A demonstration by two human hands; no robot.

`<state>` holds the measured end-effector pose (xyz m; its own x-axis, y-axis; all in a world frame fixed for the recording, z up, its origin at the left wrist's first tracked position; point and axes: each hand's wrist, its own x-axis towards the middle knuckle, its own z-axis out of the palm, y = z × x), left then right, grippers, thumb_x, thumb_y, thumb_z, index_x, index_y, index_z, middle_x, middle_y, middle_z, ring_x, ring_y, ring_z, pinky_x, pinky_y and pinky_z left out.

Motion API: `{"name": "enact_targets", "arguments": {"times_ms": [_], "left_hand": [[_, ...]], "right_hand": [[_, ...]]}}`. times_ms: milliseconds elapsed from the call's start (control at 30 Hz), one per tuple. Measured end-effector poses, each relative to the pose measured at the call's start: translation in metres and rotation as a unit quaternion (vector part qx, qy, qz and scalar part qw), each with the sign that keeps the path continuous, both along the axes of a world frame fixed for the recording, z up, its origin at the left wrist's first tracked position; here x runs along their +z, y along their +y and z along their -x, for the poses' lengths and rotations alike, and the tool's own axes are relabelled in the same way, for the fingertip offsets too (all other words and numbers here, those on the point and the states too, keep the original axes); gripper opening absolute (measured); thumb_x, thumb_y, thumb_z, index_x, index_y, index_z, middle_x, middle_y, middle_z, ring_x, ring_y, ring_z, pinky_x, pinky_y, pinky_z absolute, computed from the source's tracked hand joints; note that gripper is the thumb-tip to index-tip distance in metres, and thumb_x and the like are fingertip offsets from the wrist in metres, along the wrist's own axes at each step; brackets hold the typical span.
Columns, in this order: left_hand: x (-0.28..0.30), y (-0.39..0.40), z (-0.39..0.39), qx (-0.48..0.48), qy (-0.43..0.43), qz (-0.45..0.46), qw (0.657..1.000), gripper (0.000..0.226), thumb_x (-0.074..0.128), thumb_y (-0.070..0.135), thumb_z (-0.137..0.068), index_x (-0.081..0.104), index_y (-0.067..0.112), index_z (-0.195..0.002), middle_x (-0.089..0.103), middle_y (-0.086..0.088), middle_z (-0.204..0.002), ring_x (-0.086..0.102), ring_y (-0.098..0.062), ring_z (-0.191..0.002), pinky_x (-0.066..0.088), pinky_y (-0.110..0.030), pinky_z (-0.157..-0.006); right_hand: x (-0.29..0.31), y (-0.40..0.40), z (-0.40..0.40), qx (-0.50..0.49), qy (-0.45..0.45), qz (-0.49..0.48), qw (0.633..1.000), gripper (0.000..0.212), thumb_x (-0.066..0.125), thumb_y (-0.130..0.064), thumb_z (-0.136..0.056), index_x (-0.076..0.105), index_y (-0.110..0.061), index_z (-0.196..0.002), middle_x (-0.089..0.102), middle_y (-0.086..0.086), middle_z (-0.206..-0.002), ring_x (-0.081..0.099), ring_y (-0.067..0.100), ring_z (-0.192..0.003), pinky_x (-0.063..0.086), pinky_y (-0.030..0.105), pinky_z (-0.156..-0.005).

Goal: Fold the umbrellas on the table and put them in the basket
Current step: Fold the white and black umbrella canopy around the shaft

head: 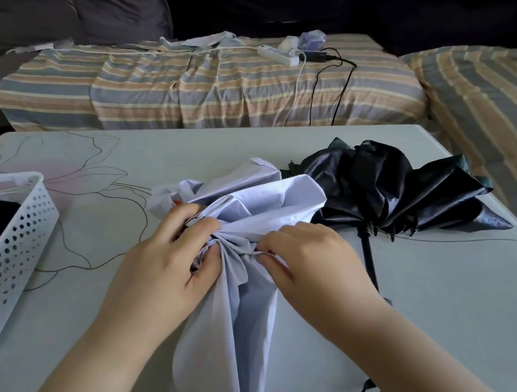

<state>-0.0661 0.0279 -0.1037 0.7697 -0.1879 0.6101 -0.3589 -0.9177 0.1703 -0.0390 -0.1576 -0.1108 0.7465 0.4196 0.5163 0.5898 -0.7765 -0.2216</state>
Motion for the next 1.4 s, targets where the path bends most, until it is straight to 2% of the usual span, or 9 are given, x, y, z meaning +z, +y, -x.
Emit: {"name": "enact_targets", "arguments": {"times_ms": [200,367,567,767,933,1000,1167,1300,1400], "left_hand": [[-0.001,-0.002,-0.001,0.017,0.019,0.042,0.999,0.028,0.044,0.034,-0.082,0.052,0.023,-0.108,0.048,0.005,-0.117,0.055,-0.028,-0.05,0.046,-0.029,-0.044],[-0.004,-0.002,-0.001,0.013,0.016,0.03,0.999,0.035,0.046,0.033,-0.081,0.055,0.021,-0.112,0.048,0.006,-0.119,0.061,-0.028,-0.056,0.045,-0.028,-0.045],[-0.003,-0.004,0.001,-0.033,0.036,-0.007,0.999,0.038,0.047,0.032,-0.082,0.067,0.016,-0.111,0.055,0.004,-0.118,0.063,-0.026,-0.059,0.043,-0.024,-0.046],[-0.001,-0.006,0.003,-0.065,0.056,-0.017,0.996,0.036,0.046,0.032,-0.086,0.068,0.019,-0.111,0.061,0.004,-0.117,0.06,-0.02,-0.057,0.038,-0.019,-0.046],[-0.001,-0.006,0.003,-0.046,0.044,-0.004,0.998,0.032,0.043,0.026,-0.088,0.071,0.016,-0.101,0.066,-0.005,-0.112,0.06,-0.029,-0.053,0.046,-0.031,-0.04],[-0.001,-0.004,0.002,-0.037,0.038,-0.003,0.999,0.028,0.043,0.023,-0.086,0.068,0.017,-0.097,0.065,-0.007,-0.111,0.058,-0.032,-0.05,0.044,-0.031,-0.038],[-0.003,-0.007,0.0,-0.039,0.011,-0.046,0.998,0.024,0.043,0.016,-0.085,0.066,0.014,-0.09,0.058,-0.002,-0.116,0.052,-0.03,-0.047,0.035,-0.025,-0.04],[-0.005,-0.006,0.001,-0.045,0.003,-0.055,0.997,0.022,0.041,0.015,-0.086,0.064,0.013,-0.088,0.055,0.002,-0.118,0.048,-0.027,-0.044,0.034,-0.025,-0.039],[-0.006,-0.004,0.001,-0.046,-0.005,-0.05,0.998,0.017,0.039,0.016,-0.087,0.055,0.018,-0.094,0.052,0.005,-0.112,0.049,-0.026,-0.045,0.037,-0.027,-0.037]], "right_hand": [[-0.004,0.011,0.013,0.007,-0.051,-0.009,0.999,0.022,0.076,-0.004,-0.053,0.059,-0.016,-0.058,0.046,-0.001,-0.049,0.043,0.022,-0.044,0.038,0.031,-0.041],[-0.001,0.017,0.012,0.002,-0.105,-0.031,0.994,0.032,0.069,-0.007,-0.065,0.075,-0.017,-0.095,0.055,-0.004,-0.06,0.048,0.019,-0.05,0.035,0.026,-0.049],[-0.006,0.016,0.003,0.005,-0.051,-0.088,0.995,0.012,0.063,-0.006,-0.066,0.067,-0.014,-0.074,0.064,-0.002,-0.066,0.06,0.019,-0.056,0.044,0.029,-0.045],[0.0,0.027,0.012,0.017,0.065,-0.217,0.974,0.009,0.062,-0.01,-0.083,0.068,-0.015,-0.079,0.067,-0.008,-0.069,0.058,0.008,-0.072,0.043,0.012,-0.061],[0.013,0.023,0.019,0.064,0.305,-0.338,0.888,0.025,0.062,-0.006,-0.089,0.054,-0.027,-0.077,0.065,-0.02,-0.072,0.063,-0.006,-0.074,0.044,0.005,-0.068],[0.018,0.017,0.021,0.11,0.3,-0.32,0.892,0.028,0.063,-0.006,-0.088,0.057,-0.032,-0.079,0.069,-0.02,-0.079,0.066,-0.007,-0.08,0.046,0.006,-0.072],[0.02,-0.028,-0.003,0.015,0.065,-0.144,0.987,0.034,0.065,-0.013,-0.077,0.06,-0.028,-0.106,0.055,-0.014,-0.097,0.051,0.005,-0.093,0.039,0.013,-0.081],[-0.001,-0.045,-0.019,-0.056,0.181,0.064,0.98,0.065,0.071,-0.027,-0.079,0.043,-0.036,-0.137,0.039,-0.015,-0.129,0.025,0.01,-0.122,0.016,0.027,-0.101],[0.002,-0.053,-0.021,-0.051,0.151,0.035,0.987,0.004,0.065,-0.024,-0.086,0.061,-0.024,-0.089,0.052,-0.014,-0.076,0.047,0.015,-0.081,0.041,0.033,-0.085]]}}
